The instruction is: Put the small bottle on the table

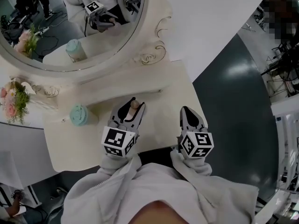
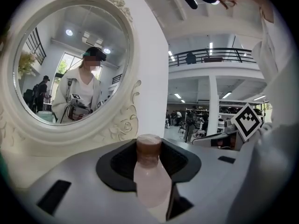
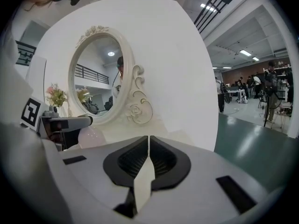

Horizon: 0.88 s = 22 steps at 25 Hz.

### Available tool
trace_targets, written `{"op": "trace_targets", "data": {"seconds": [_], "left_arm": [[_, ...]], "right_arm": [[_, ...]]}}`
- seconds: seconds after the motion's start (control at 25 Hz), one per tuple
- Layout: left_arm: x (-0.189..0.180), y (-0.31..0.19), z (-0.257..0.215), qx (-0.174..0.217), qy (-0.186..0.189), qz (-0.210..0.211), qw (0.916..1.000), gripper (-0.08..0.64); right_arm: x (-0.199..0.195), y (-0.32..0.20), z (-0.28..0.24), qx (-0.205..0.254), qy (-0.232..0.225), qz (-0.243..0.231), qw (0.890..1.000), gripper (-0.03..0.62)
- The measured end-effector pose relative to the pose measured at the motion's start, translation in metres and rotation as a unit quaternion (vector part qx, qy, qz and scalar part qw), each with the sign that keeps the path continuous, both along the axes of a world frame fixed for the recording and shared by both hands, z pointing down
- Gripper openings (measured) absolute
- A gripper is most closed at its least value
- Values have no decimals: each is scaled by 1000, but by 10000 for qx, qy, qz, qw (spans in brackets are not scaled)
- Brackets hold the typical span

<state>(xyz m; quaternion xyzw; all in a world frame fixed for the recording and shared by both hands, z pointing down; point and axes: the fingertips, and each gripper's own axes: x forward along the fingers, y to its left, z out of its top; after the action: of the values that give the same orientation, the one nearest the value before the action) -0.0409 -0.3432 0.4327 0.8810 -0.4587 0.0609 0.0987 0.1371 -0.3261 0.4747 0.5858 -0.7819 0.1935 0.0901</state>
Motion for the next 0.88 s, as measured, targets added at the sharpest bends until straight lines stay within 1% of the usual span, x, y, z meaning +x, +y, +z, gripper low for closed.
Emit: {"op": "trace_targets", "data": {"seconds": [0.4,0.56,0.88], "left_arm": [[19,-32,1,-62,-134,-256,9996,156],[26,-44,0,-77,-174,-372,9991,156],[43,-69,6,-97,-238,-429,9987,156]], "right_arm": [[11,-34,8,-237,-91,-391,9989,37],[16,-45,6,-268,-58,-572,9980,37],[28,-49,15,-487,-34,-666,9966,37]]}}
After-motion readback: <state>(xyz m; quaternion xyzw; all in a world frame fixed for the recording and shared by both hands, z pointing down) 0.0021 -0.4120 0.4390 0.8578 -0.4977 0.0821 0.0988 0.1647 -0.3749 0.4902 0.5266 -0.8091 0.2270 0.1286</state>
